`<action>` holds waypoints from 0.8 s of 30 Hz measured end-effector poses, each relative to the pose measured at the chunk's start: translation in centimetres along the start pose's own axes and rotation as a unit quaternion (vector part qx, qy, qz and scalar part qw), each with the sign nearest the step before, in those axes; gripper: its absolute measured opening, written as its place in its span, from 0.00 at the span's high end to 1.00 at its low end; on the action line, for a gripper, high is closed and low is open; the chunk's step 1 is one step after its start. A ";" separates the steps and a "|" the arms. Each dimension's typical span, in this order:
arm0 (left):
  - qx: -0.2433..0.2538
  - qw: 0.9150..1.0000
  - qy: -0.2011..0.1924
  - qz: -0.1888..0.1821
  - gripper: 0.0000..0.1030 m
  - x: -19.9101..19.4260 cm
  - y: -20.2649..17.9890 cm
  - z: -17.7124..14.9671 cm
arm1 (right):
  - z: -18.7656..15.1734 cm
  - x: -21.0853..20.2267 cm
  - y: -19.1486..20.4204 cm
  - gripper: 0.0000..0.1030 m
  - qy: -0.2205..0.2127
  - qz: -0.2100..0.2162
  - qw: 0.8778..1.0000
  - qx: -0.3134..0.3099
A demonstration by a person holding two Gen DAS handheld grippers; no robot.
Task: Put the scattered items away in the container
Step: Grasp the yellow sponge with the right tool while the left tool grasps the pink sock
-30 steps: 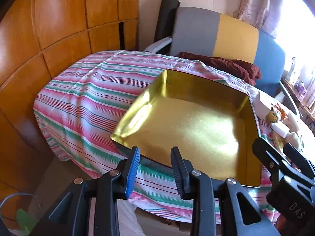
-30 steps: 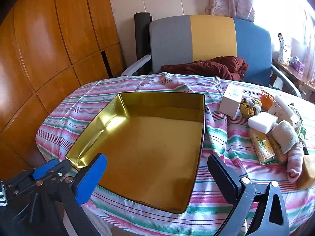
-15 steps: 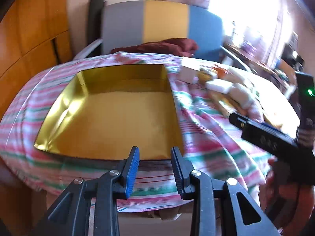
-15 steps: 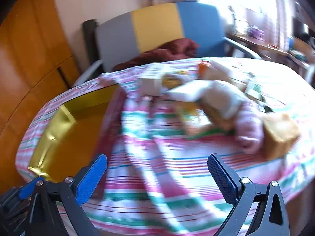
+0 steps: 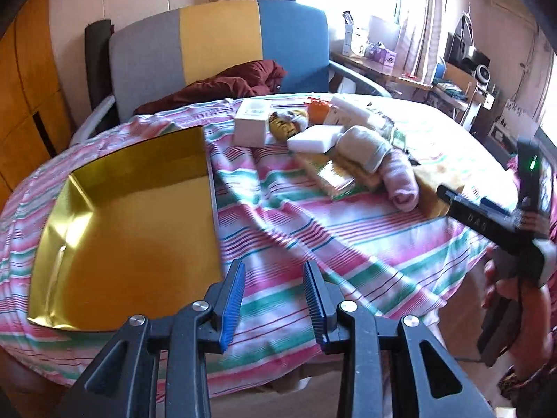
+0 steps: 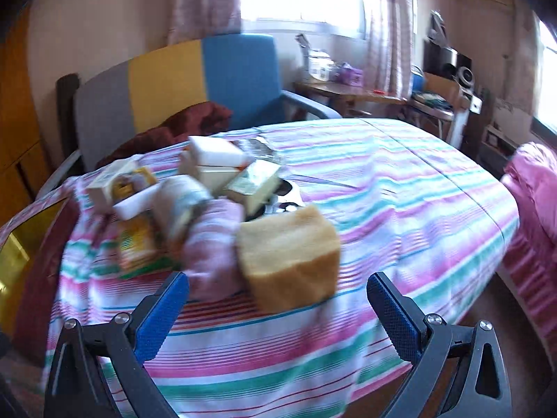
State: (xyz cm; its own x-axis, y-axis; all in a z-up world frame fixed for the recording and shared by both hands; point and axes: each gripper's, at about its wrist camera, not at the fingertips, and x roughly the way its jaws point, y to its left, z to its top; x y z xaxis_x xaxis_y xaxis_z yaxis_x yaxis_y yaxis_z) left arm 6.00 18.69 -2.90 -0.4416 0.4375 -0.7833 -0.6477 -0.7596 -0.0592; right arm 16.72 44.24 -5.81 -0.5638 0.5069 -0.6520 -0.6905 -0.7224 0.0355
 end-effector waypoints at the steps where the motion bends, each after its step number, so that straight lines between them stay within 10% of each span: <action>1: -0.003 1.000 0.003 -0.008 0.67 0.2 -0.1 0.3 | 0.1 0.5 -0.6 0.00 0.004 -0.003 1.000 0.005; 14: 0.005 0.997 -0.011 -0.074 0.67 1.9 -4.1 3.1 | 0.1 5.7 -1.3 0.27 0.056 0.066 0.996 0.004; 24: 0.056 0.993 0.008 -0.109 0.67 6.2 -10.4 5.7 | 0.1 5.5 -4.4 0.32 0.038 0.024 0.999 0.028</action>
State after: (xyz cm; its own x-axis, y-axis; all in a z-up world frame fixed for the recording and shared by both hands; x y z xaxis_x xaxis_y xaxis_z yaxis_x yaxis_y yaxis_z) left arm 6.42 32.02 -3.67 -0.2750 0.5770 -0.7691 -0.7914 -0.5901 -0.1597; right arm 16.63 50.28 -9.50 -0.5622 0.4334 -0.7043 -0.6895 -0.7160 0.1097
